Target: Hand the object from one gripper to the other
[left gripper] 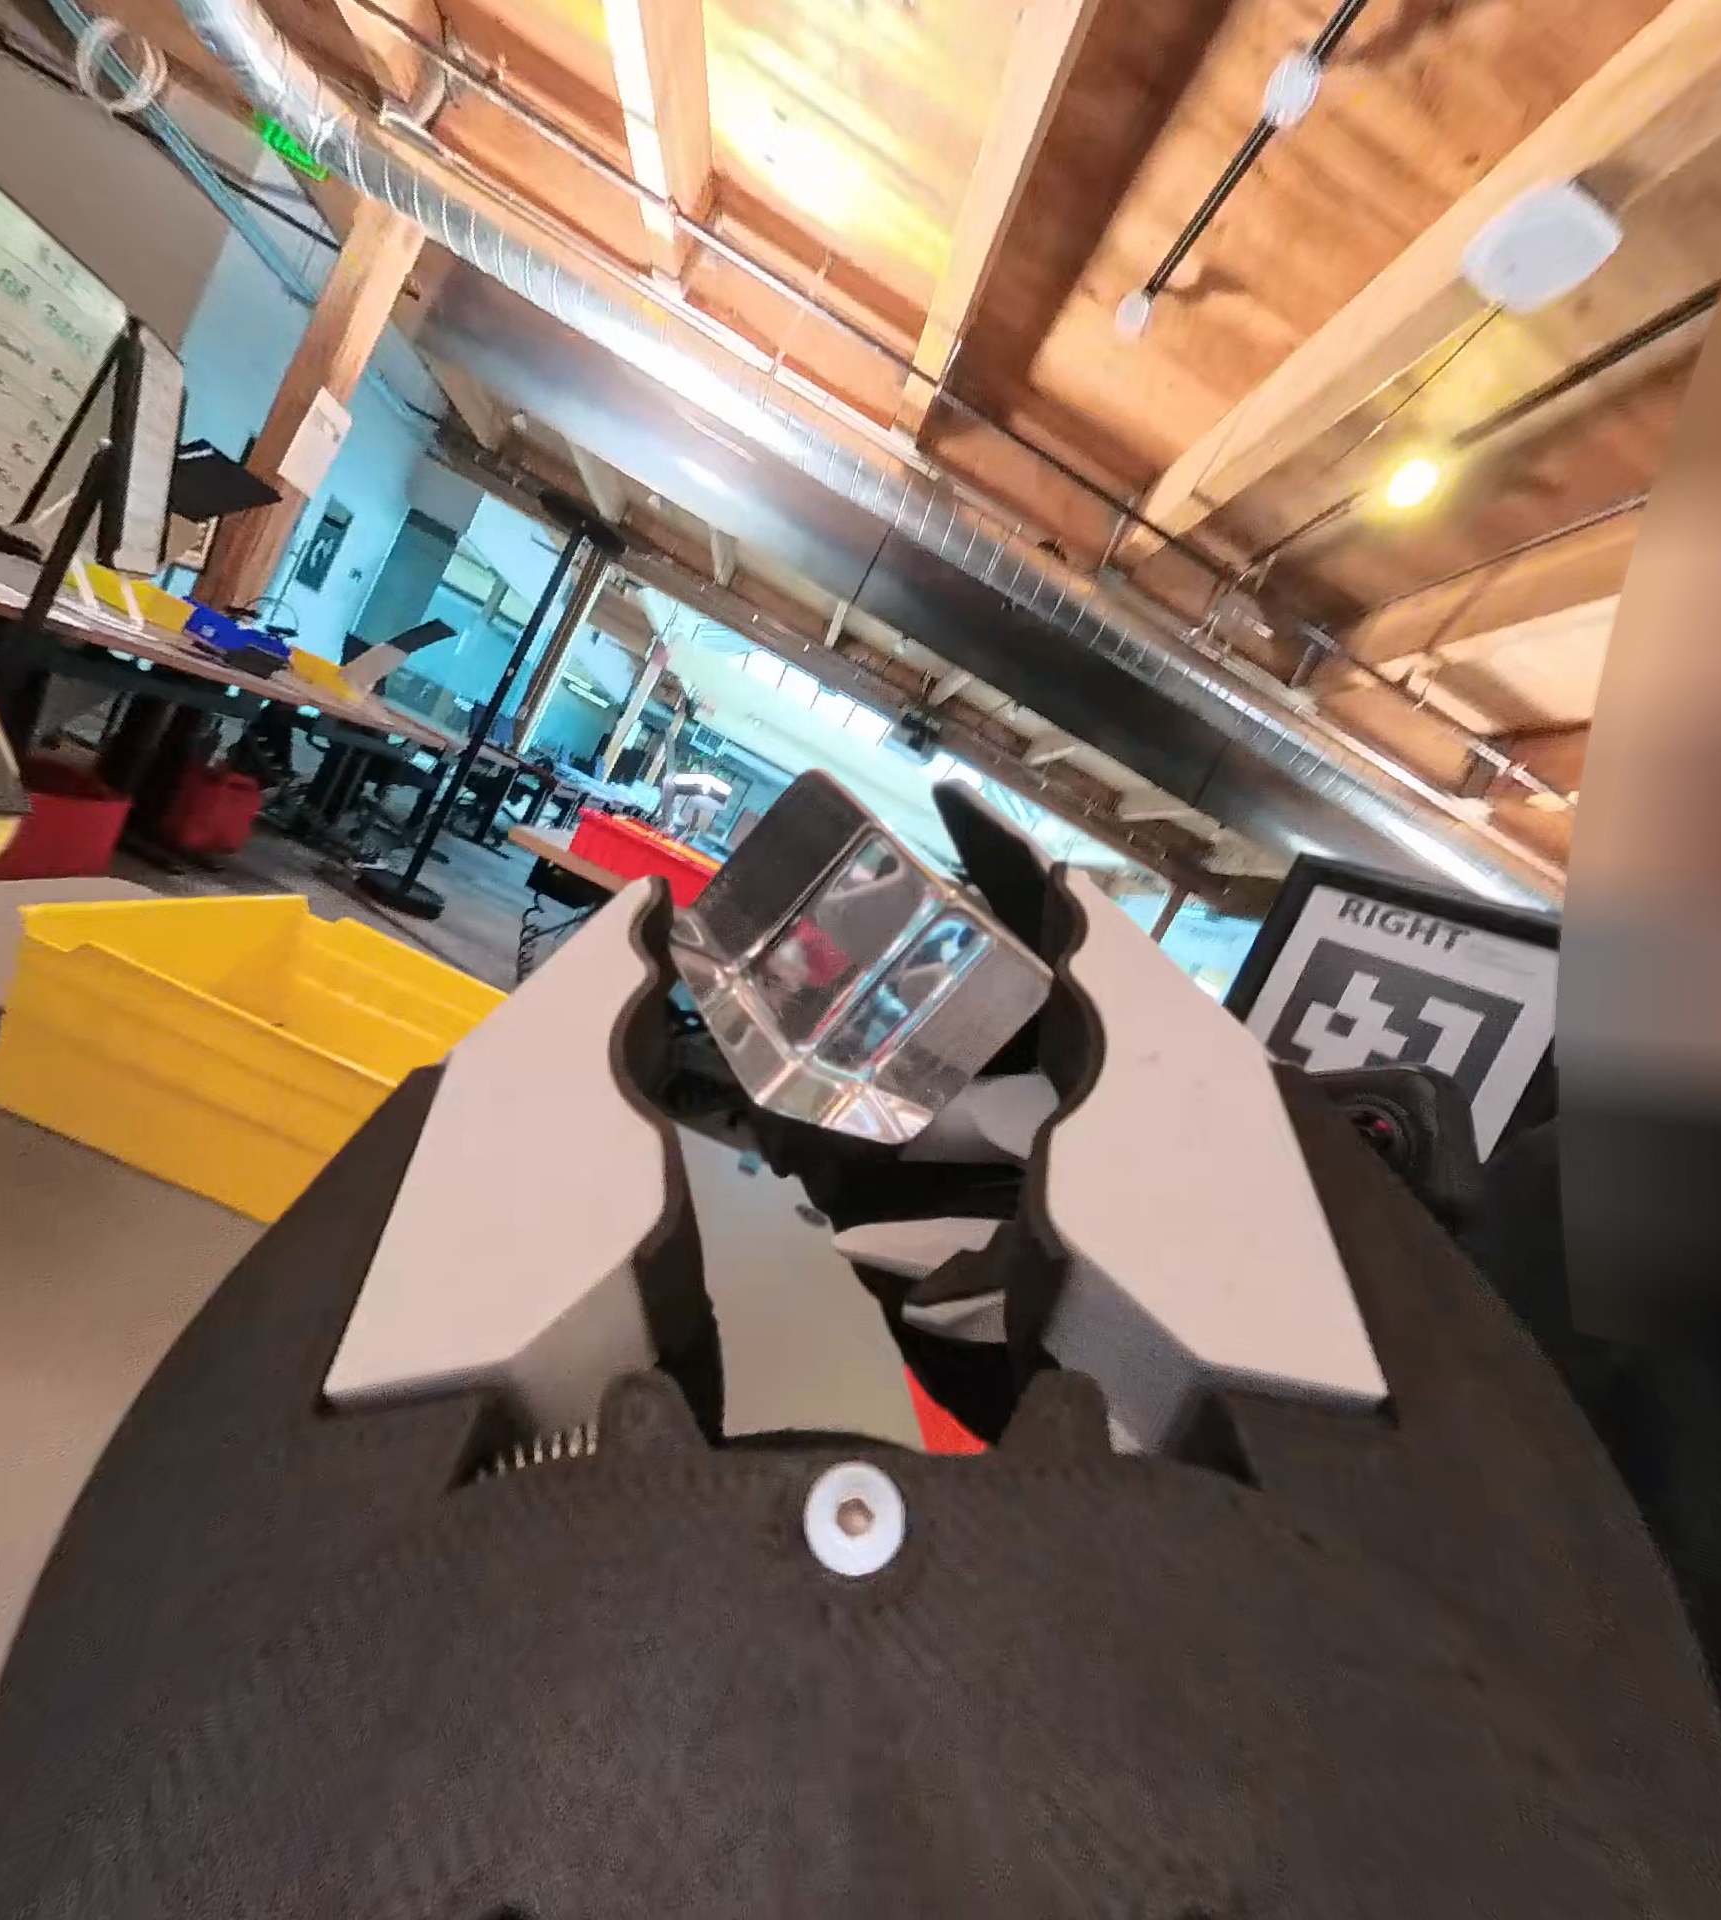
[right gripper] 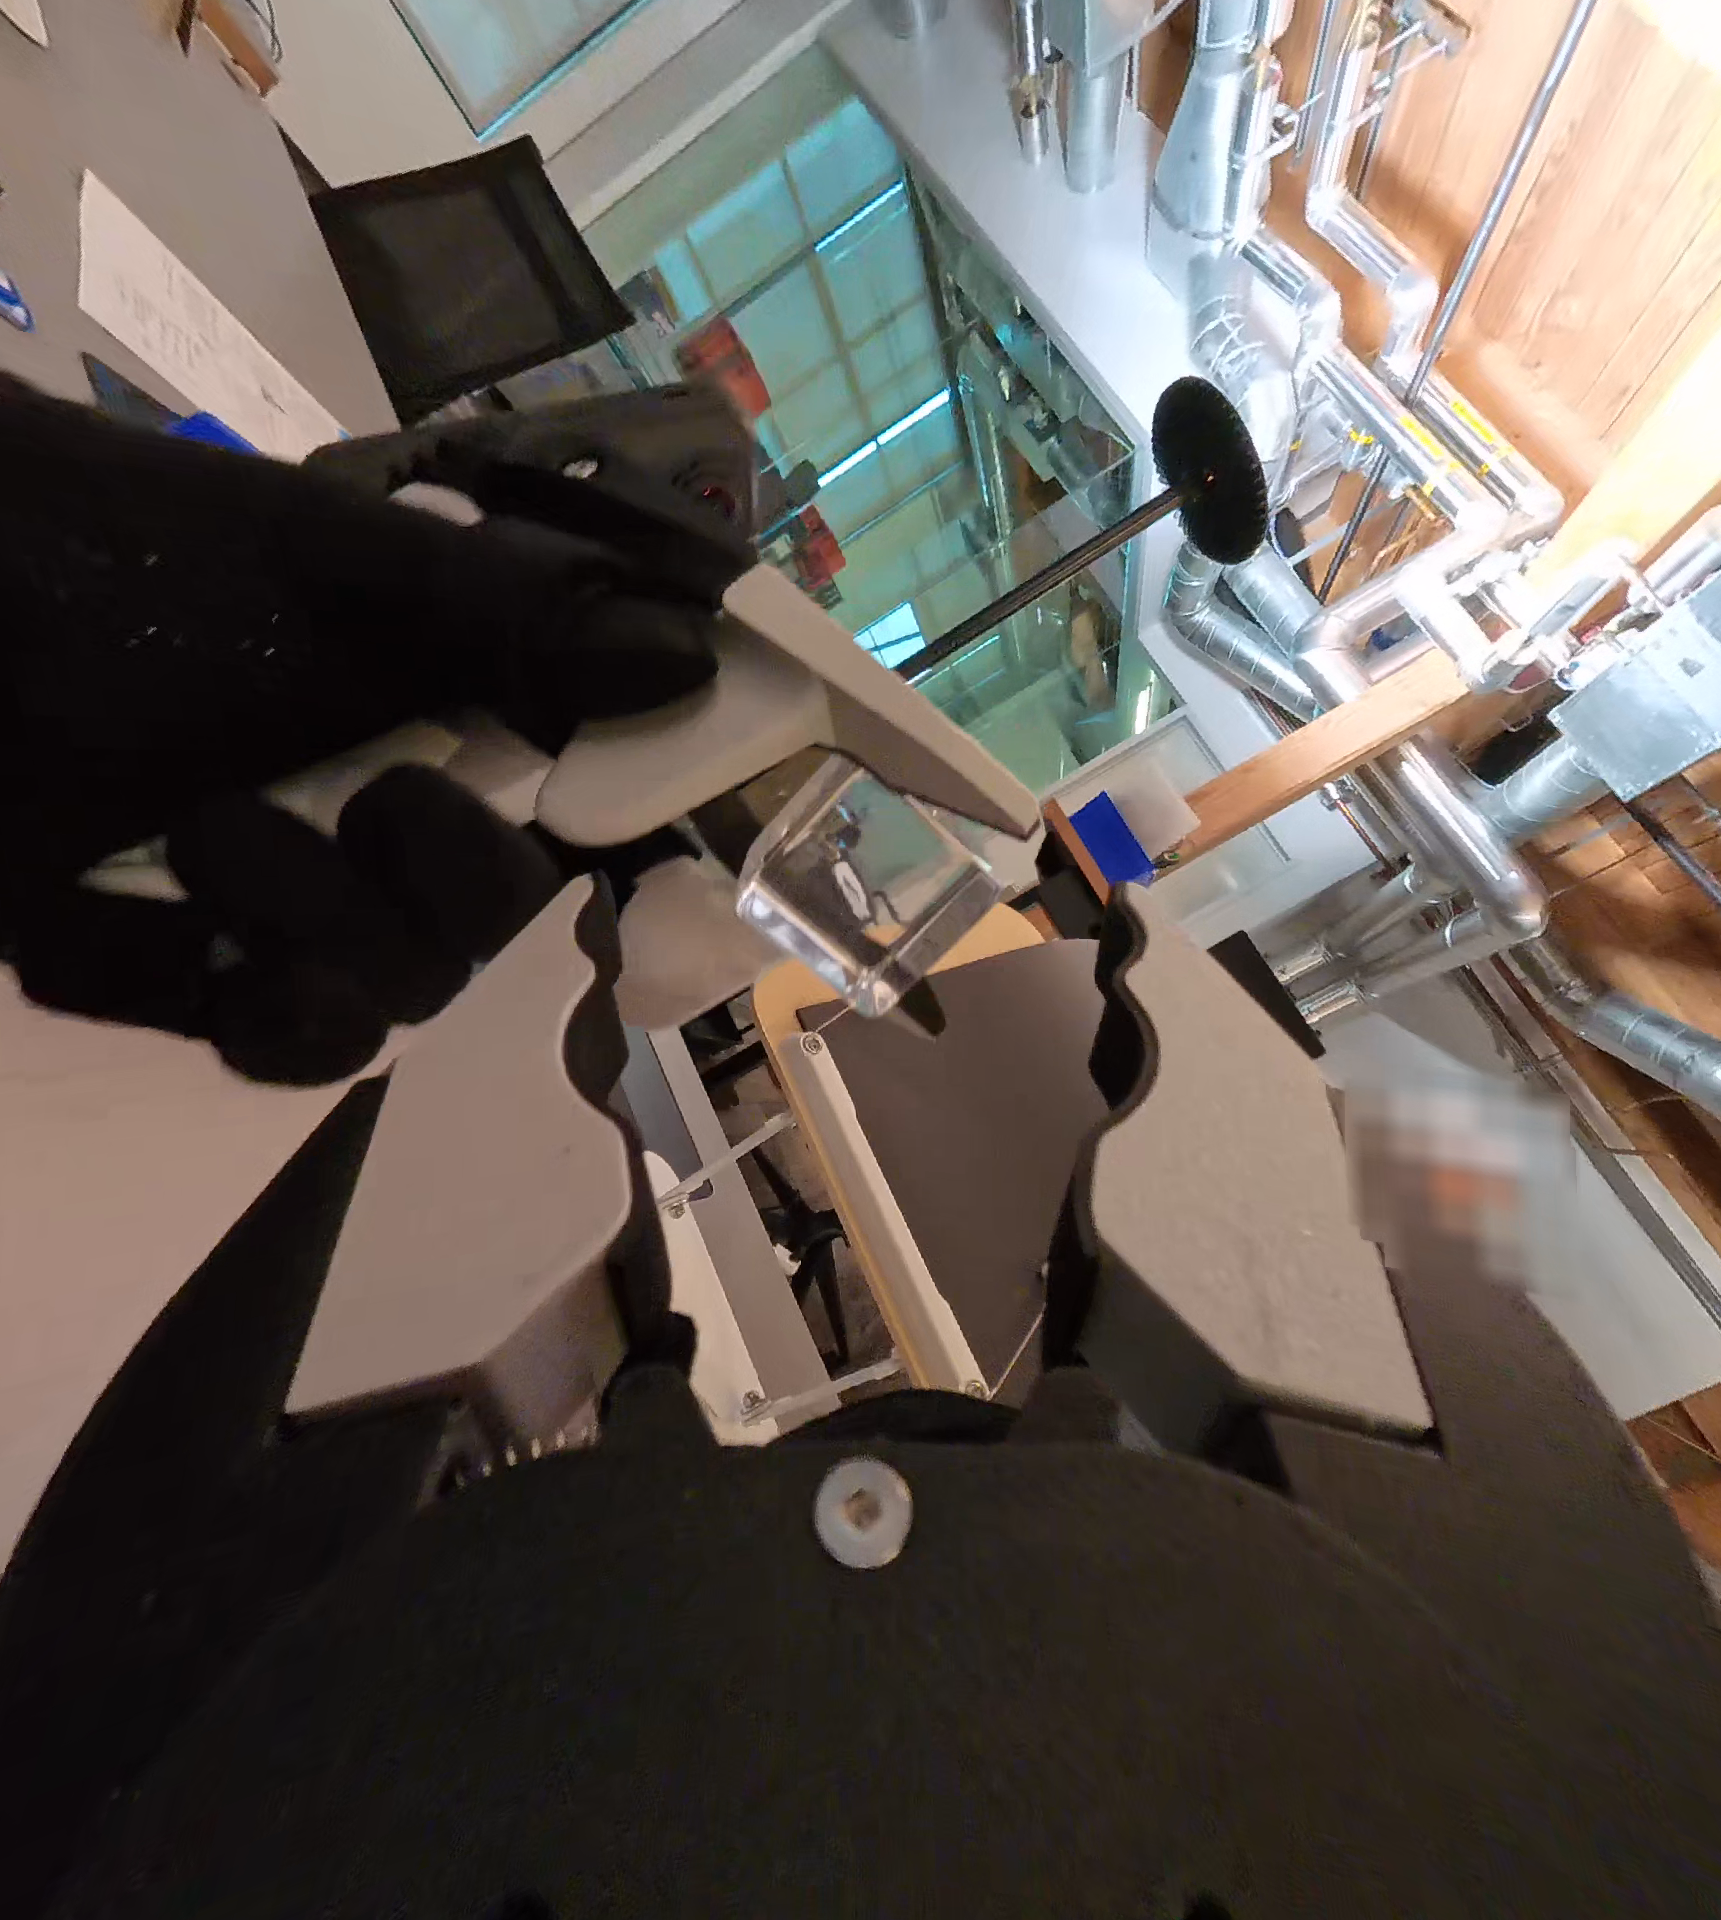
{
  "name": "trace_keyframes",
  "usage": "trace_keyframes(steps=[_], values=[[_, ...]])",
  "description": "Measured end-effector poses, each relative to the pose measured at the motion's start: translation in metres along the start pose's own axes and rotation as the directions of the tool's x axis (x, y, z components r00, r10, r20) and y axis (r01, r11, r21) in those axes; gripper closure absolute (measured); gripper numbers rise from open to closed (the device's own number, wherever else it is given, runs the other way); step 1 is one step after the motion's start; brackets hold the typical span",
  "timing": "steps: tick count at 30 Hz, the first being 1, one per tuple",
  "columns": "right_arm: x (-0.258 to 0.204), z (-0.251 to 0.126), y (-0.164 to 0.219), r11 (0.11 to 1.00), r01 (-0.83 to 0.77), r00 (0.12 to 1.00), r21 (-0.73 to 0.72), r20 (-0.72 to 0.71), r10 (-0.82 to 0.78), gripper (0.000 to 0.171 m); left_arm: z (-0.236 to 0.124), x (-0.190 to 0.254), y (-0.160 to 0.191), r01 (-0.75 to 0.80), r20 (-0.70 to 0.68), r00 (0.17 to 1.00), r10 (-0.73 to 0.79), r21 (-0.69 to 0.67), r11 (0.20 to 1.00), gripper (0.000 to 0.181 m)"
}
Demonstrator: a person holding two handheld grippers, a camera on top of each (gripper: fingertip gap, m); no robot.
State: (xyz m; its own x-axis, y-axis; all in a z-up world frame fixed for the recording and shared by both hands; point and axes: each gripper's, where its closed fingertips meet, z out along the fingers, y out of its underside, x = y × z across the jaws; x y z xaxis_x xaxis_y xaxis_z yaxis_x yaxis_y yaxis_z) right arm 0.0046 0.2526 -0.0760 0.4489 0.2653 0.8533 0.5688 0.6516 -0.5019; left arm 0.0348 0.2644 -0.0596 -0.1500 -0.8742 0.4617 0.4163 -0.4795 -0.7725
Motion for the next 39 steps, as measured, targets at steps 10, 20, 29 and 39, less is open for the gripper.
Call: trace_keyframes(steps=[10, 20, 29, 39], values=[[0.002, 0.007, 0.014, 0.996, 0.06, 0.996, -0.06, -0.057, -0.063, 0.088, 0.011, 0.006, 0.022, 0.122, -0.11, 0.988, -0.11, 0.109, 0.987, 0.111], [0.001, 0.015, 0.023, 0.986, 0.113, 0.986, -0.121, -0.111, -0.127, 0.1, 0.014, 0.008, 0.024, 0.201, -0.166, 0.972, -0.168, 0.211, 0.957, 0.111], [-0.005, 0.015, 0.025, 0.989, 0.094, 0.991, -0.115, -0.085, -0.104, 0.101, 0.009, 0.0, 0.025, 0.217, -0.149, 0.971, -0.186, 0.231, 0.948, 0.111], [-0.009, 0.014, 0.026, 0.981, 0.139, 0.98, -0.138, -0.122, -0.156, 0.103, 0.005, -0.006, 0.022, 0.254, -0.145, 0.965, -0.219, 0.296, 0.921, 0.111]])
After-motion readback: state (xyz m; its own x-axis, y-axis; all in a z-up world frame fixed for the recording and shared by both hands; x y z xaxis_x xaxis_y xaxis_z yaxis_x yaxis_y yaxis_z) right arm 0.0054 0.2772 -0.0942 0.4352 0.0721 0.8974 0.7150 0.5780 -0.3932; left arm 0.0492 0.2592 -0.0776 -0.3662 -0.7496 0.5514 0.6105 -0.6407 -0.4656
